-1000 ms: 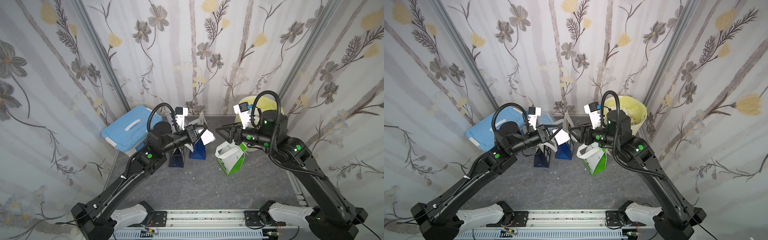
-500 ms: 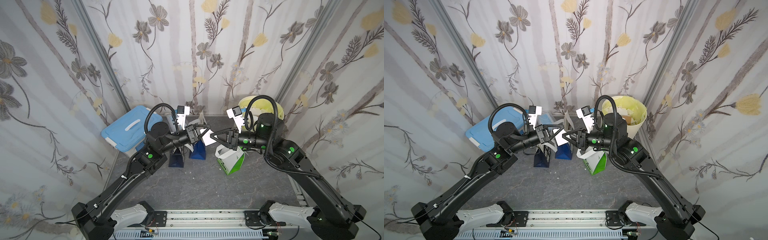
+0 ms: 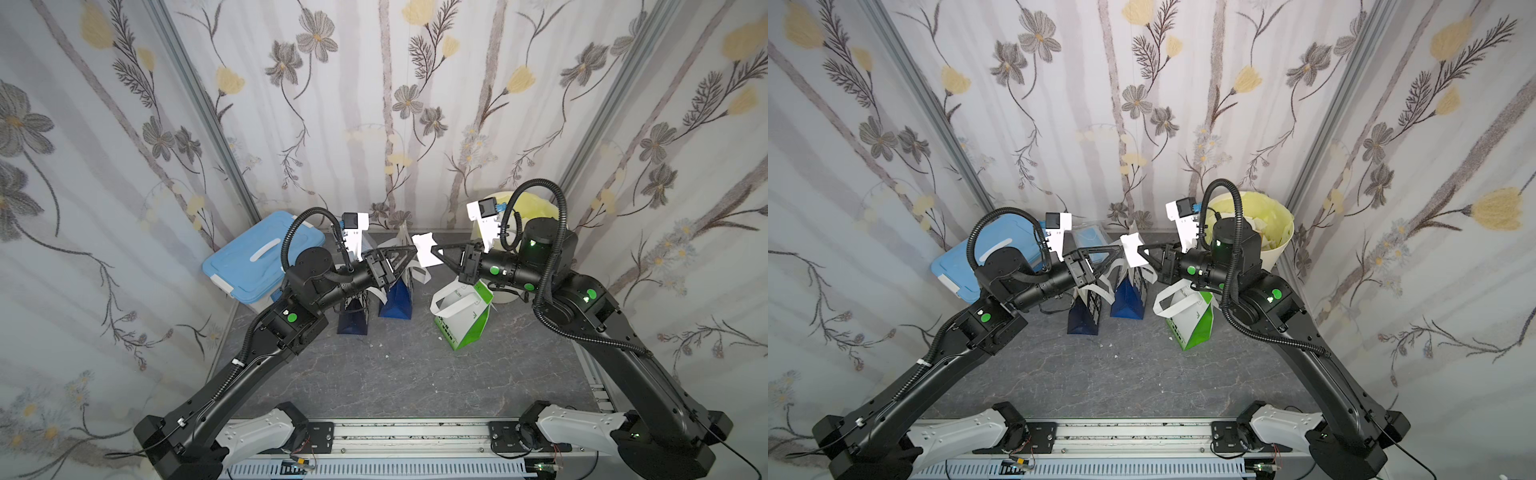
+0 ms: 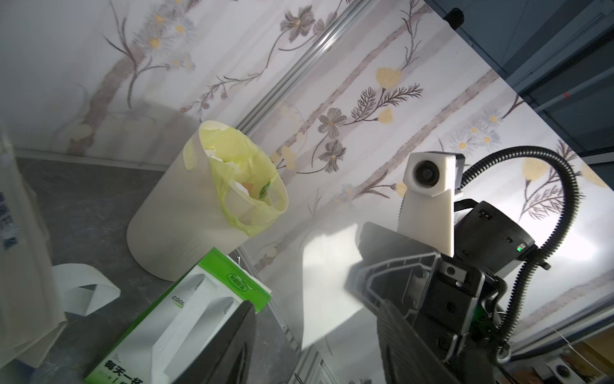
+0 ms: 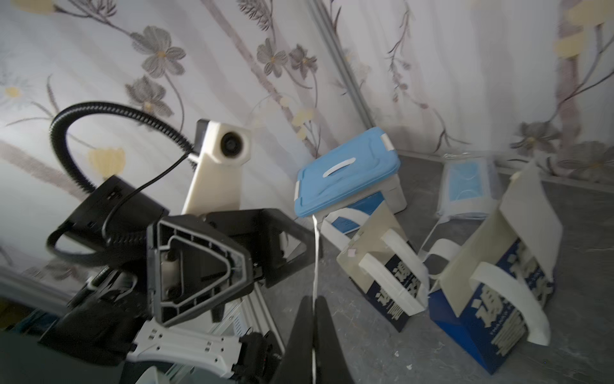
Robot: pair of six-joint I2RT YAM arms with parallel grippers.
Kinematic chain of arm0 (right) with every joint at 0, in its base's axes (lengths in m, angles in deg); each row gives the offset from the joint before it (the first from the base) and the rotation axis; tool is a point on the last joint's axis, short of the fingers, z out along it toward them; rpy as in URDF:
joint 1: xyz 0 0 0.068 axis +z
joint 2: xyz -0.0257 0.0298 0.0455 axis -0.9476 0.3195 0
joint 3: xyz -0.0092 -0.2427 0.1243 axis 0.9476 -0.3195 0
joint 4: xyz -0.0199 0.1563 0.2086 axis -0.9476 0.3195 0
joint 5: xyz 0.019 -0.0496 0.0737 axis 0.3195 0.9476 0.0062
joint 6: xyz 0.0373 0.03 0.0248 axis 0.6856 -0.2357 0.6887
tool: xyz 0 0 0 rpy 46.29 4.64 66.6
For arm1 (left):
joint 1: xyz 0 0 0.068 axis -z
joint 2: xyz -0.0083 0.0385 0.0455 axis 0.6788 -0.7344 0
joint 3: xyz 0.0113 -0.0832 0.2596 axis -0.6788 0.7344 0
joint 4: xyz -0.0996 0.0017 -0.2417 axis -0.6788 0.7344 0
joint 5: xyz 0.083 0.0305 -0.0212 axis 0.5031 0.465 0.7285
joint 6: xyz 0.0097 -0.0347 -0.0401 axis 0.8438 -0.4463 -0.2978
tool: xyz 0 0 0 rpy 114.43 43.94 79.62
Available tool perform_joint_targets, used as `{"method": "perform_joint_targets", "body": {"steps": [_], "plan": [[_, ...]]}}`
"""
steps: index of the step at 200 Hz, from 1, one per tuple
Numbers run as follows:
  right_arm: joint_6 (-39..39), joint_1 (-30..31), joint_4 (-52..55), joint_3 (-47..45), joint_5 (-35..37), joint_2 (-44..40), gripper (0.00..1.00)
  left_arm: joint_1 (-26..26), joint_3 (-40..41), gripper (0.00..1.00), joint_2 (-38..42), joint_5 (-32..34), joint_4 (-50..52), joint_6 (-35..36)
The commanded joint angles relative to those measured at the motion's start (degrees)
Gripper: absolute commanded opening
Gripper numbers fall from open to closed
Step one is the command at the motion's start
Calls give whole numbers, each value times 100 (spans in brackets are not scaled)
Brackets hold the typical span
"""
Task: Shred takeout receipts and throw away
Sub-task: Place the takeout receipt in the trash bin, then pick up the takeout bag at the center of the board.
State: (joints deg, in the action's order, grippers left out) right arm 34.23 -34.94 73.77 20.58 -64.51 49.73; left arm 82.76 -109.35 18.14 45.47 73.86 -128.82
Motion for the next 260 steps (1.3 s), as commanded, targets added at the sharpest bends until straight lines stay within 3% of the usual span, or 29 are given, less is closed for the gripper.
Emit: {"method": "perform_joint_targets", "body": {"steps": [1,27,46,85,110,135,158,176,212,260], "plan": [[-171,-476,369,319,1813,198,0,-6,-62,60,158,1101,818,567],[-140,-1356,550,551,3358,506,0,-10,-189,57,277,1409,1565,852],[-294,-1929,644,841,3794,896,0,-11,-323,57,315,1680,2144,931],[-455,-2544,1291,1559,3646,1964,0,-11,-516,57,307,1756,2731,1078],[-536,-2649,1865,1980,3474,2566,21,-12,-628,57,188,1604,2953,1109],[-459,-2659,2172,2273,3482,2808,30,-10,-757,57,42,1458,3121,1108],[-445,-2649,2148,2290,3596,2654,40,-11,-844,57,-57,1377,3217,1159],[-520,-2647,2153,2295,3640,2446,43,-10,-967,57,-209,1277,3331,1234],[-555,-2418,2046,2123,2837,1679,45,50,-1591,57,-846,1140,3909,1417],[-199,-1535,1372,454,2411,28,47,241,-3215,60,-2345,1891,5300,1742]]}}
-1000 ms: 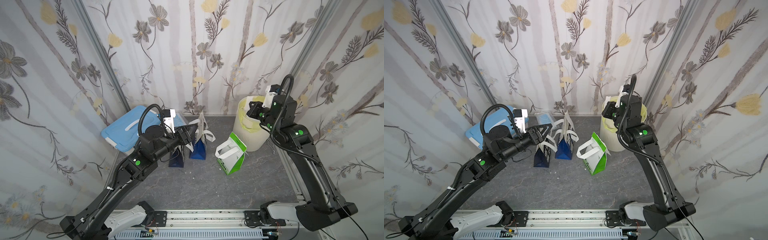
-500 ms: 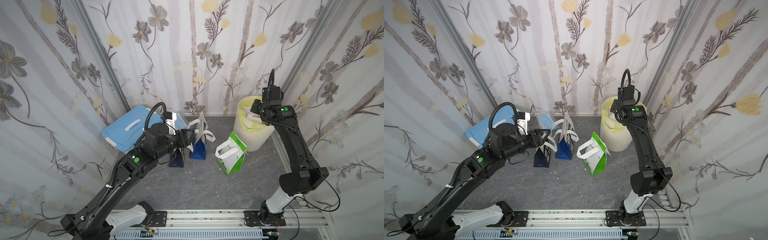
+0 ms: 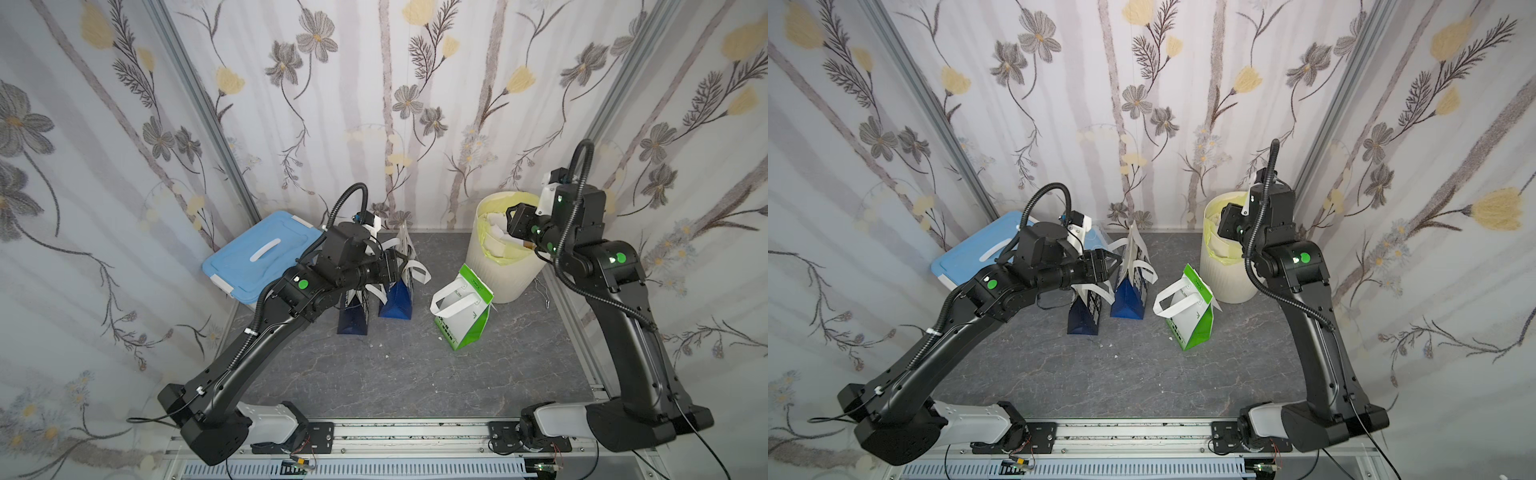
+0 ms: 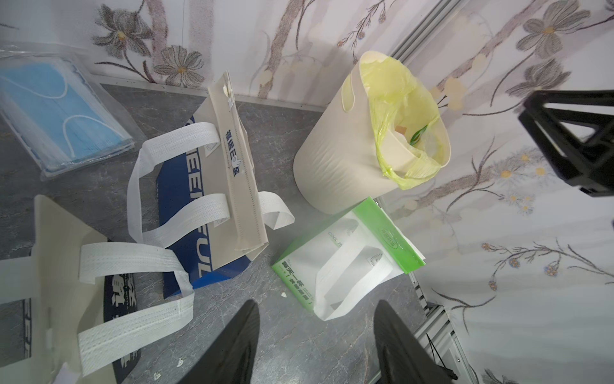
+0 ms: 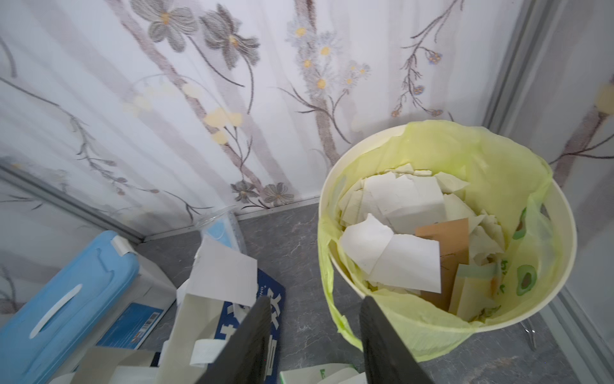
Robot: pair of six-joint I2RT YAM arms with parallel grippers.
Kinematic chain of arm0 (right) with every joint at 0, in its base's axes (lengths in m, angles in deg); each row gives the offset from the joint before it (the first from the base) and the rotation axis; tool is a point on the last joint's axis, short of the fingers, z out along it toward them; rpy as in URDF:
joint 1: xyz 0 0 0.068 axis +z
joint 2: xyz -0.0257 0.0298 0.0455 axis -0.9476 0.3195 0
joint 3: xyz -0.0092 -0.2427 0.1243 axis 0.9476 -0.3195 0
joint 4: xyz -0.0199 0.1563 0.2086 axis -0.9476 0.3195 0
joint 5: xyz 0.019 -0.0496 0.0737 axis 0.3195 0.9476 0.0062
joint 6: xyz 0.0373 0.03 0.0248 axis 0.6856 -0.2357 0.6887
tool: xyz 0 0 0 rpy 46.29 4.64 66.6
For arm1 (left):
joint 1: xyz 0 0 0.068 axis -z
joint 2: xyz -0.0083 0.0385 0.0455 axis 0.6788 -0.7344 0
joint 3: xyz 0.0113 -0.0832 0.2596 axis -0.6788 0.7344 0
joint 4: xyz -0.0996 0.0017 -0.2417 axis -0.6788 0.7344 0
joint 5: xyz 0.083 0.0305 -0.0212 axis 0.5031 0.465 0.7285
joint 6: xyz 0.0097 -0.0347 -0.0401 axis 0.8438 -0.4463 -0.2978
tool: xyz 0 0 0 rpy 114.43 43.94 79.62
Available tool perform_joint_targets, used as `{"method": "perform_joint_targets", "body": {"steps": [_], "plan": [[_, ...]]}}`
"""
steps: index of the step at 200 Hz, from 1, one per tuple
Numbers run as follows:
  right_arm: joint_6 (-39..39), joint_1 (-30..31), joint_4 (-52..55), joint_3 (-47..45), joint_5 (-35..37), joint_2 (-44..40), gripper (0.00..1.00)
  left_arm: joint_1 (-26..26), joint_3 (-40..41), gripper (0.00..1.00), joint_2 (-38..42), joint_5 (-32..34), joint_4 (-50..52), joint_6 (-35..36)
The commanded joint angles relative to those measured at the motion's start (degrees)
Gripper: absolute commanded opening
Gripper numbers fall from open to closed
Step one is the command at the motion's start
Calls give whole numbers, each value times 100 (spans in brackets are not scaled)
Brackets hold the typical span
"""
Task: Shred takeout receipts and throw away
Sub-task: Pick up the takeout bag at the center of the board.
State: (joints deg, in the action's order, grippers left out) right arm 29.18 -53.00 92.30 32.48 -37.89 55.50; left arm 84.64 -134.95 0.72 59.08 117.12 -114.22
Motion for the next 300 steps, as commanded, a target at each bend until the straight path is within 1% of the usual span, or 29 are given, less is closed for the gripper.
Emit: {"method": "perform_joint_targets", "body": {"steps": [1,37,55,70,86,108,123,141,154,173,186,203,232,253,266,276,300], "plan": [[327,280,-489,-782,-251,-578,47,54,-699,60,-648,548,1009,290],[952,385,-560,-1838,-121,-1580,47,129,-2190,66,-1987,1145,2111,881],[1085,387,-347,-2068,131,-1920,48,125,-2417,67,-2351,1537,2150,1225],[1100,384,-169,-2181,225,-2113,48,124,-2474,67,-2552,1574,2024,1425],[1135,387,-67,-2317,241,-2277,48,116,-2655,61,-2806,1511,2024,1497],[1200,385,-36,-2506,250,-2468,47,108,-2915,50,-3094,1656,2126,1528],[1242,387,-37,-2587,241,-2545,47,102,-2893,44,-3173,1675,2050,1534],[1254,387,-23,-2606,228,-2593,47,92,-2883,40,-3275,1697,2011,1547],[1253,387,-12,-2598,223,-2604,47,80,-2875,31,-3342,1709,1995,1543],[1250,386,-3,-2584,214,-2613,46,77,-2820,17,-3318,1705,1930,1512],[1251,387,-1,-2568,188,-2603,46,78,-2770,8,-3265,1741,1882,1533],[1250,387,-3,-2529,132,-2581,45,82,-2693,0,-3126,1862,1823,1629],[1239,387,-21,-2420,-38,-2477,45,90,-2402,0,-2655,2110,1640,1924],[1135,395,-130,-2365,-306,-2354,44,91,-1981,0,-2164,2059,1436,2186],[1012,442,-278,-2366,-552,-2261,44,96,-1596,0,-1782,1846,1234,2414],[904,548,-433,-2340,-693,-2165,44,96,-1236,0,-1470,1551,1020,2633],[719,845,-757,-2151,-1043,-1808,44,91,-198,0,-636,936,173,3118]]}}
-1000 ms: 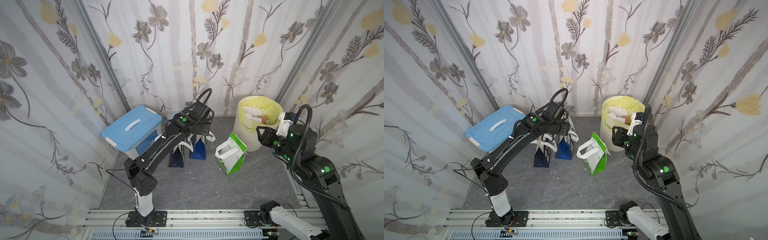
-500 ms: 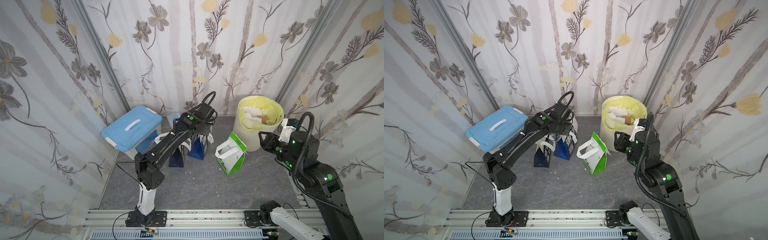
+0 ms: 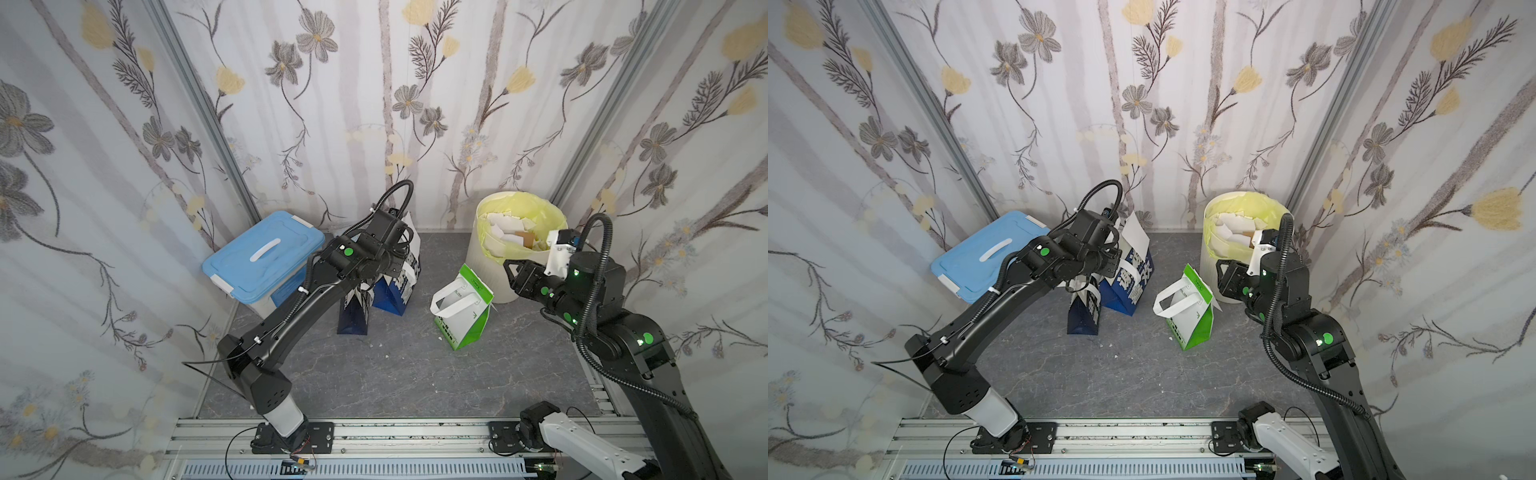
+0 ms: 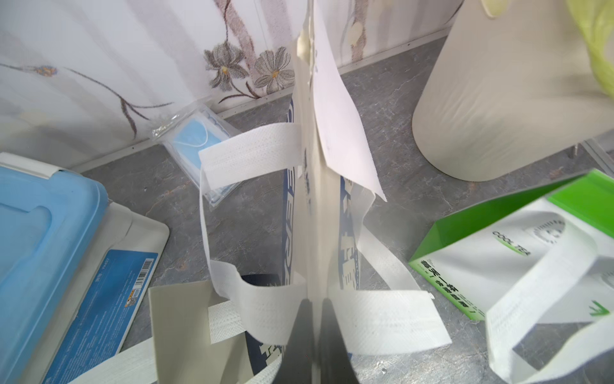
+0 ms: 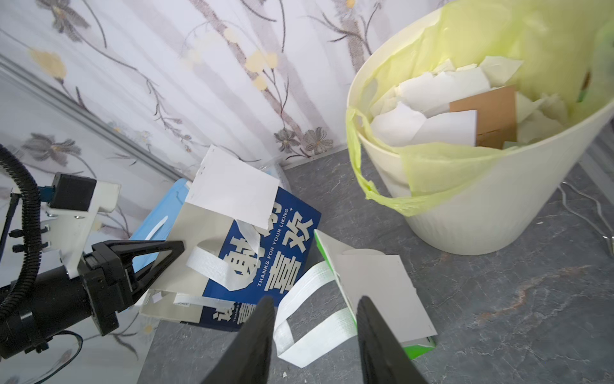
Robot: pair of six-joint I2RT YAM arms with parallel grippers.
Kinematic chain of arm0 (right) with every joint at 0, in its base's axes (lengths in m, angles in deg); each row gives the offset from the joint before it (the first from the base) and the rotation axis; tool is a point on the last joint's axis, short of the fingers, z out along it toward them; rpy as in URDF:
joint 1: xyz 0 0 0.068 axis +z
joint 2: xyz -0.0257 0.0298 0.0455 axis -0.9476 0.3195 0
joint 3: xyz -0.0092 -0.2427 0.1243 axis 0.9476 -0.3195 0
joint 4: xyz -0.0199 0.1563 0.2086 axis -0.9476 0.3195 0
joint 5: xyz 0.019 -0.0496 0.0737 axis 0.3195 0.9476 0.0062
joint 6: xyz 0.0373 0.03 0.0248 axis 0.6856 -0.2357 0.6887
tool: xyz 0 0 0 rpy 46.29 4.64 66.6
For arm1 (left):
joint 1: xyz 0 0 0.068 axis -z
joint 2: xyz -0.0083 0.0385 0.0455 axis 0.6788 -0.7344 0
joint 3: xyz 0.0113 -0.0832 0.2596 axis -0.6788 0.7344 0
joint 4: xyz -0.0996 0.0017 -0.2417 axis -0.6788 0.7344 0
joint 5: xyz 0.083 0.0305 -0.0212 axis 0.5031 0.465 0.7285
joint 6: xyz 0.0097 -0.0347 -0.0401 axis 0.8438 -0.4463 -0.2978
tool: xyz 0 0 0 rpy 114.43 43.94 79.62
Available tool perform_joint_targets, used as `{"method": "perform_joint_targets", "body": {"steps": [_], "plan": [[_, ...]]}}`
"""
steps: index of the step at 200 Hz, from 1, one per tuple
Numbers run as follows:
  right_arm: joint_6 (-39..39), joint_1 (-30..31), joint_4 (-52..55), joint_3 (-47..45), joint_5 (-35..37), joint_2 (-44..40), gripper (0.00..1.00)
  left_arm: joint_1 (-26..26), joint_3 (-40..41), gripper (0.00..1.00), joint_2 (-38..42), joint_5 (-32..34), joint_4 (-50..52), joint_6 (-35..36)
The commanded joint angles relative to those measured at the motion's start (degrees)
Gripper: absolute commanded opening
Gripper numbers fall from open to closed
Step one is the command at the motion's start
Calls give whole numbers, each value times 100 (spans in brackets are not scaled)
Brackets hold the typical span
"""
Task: Shred takeout receipts and throw away
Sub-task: Pick up the takeout bag at the center of the board, then tear off the takeout receipt from the takeout bag.
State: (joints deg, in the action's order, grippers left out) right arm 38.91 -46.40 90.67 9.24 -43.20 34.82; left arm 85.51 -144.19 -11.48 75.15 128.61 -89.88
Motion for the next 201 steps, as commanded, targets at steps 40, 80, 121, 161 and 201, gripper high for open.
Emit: {"method": "perform_joint_targets", "body": {"steps": [40,80,121,161,201], "plan": [[-367,365,-1005,555,-1586,892,46,-1,1873,0,1630,-1335,-1737,1407],[-429,368,-1200,619,-2152,1192,47,2,2291,0,2111,-1716,-1480,1583],[-439,372,-1124,585,-2278,1326,48,-5,2545,0,2352,-1528,-1078,1472],[-525,377,-1195,440,-2432,1327,50,2,2758,0,2590,-1485,-879,1569],[-975,442,-1674,-283,-3228,1191,54,-1,3208,0,3015,-1755,-924,1977]]}}
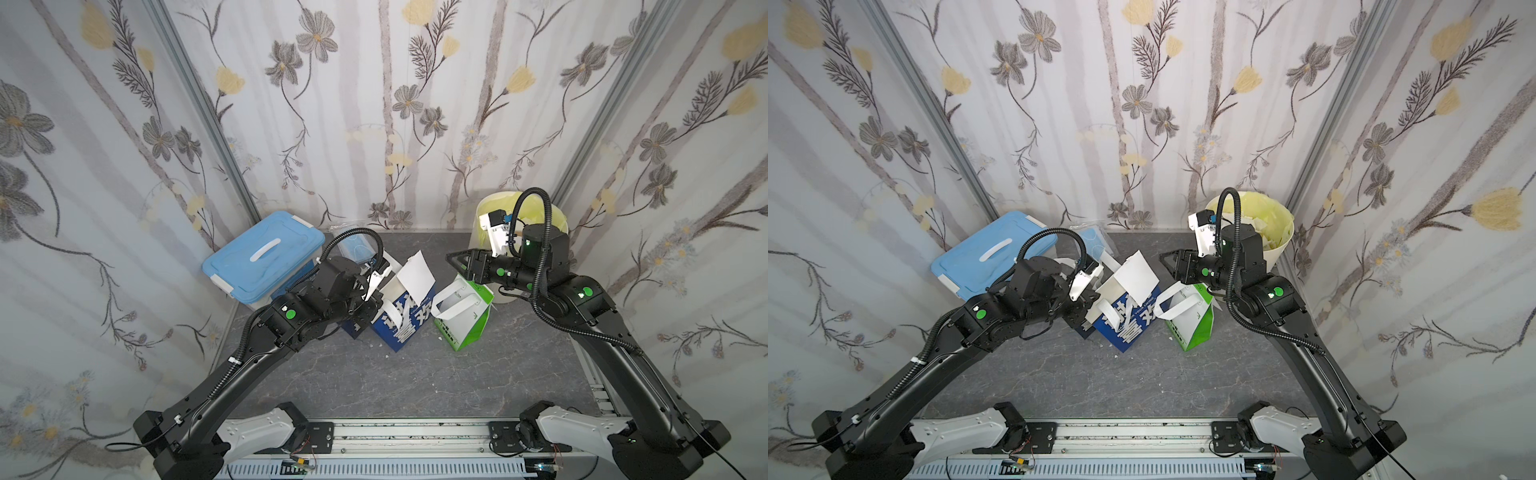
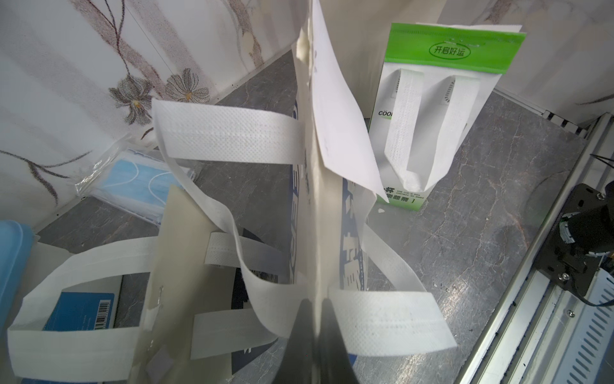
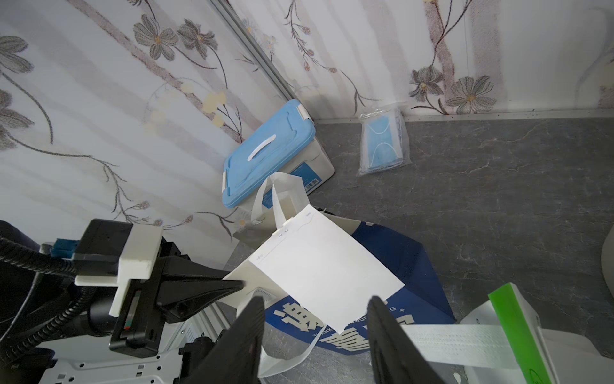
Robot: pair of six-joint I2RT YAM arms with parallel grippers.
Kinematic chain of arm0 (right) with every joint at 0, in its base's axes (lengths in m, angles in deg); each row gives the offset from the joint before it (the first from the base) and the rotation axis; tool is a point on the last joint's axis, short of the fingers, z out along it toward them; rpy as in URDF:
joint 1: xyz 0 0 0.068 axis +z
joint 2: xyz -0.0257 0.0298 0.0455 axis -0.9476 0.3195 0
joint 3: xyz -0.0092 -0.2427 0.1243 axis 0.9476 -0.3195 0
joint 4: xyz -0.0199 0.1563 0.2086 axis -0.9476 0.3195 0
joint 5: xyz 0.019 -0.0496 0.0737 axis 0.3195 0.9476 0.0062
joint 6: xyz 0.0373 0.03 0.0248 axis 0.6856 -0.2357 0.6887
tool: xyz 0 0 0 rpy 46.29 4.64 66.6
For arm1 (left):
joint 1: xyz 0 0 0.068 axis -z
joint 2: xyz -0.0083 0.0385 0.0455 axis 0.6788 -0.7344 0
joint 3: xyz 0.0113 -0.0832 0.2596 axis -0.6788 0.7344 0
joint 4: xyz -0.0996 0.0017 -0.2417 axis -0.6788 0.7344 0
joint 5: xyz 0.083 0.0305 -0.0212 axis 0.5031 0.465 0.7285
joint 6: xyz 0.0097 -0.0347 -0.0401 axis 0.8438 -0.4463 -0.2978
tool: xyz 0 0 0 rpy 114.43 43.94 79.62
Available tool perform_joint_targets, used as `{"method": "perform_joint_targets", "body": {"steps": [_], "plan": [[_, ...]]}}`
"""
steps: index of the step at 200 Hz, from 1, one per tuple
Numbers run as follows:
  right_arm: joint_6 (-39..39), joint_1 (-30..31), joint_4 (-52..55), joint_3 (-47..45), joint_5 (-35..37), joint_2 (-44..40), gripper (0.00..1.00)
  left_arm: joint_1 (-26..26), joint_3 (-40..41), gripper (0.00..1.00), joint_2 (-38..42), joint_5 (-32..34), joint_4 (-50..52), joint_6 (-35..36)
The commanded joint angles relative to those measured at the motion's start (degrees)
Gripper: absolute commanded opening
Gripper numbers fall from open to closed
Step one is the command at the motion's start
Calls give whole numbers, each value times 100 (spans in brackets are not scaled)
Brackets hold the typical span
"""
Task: Shred takeout receipts and throw away
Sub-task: Tear off the takeout receipt from the takeout bag.
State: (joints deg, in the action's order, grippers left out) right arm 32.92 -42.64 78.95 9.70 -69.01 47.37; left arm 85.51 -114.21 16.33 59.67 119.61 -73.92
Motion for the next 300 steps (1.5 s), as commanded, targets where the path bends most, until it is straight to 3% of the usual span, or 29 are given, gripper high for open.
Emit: {"method": "perform_joint_targets", "body": {"steps": [1,36,51,83,122,146,166,228,250,276,300], "plan": [[-390,73,-517,-346,-660,-65,55,2,221,0,252,-210,-32,386],[-889,497,-739,-761,-856,-181,60,5,443,0,649,-354,26,436],[-1049,697,-643,-817,-582,-193,61,3,485,0,764,-427,121,350],[-1393,1511,-729,-1175,1853,-483,63,-5,457,0,881,-397,300,-75],[-2257,3235,-1273,-1887,4690,-763,66,0,472,0,873,-543,320,-456],[-2503,3937,-1230,-2093,6013,-557,69,-1,479,0,849,-667,266,-606],[-2469,4125,-1221,-2213,6442,-370,70,4,512,0,822,-696,212,-652],[-2553,4257,-1690,-2396,6062,229,76,2,601,0,781,-672,187,-638],[-2507,4264,-1801,-2420,6341,334,77,7,593,0,776,-669,214,-647],[-2235,4263,-1394,-2071,7274,504,71,4,603,0,795,-635,252,-630],[-2265,4263,-1426,-2039,7420,317,56,6,601,0,759,-575,311,-591]]}}
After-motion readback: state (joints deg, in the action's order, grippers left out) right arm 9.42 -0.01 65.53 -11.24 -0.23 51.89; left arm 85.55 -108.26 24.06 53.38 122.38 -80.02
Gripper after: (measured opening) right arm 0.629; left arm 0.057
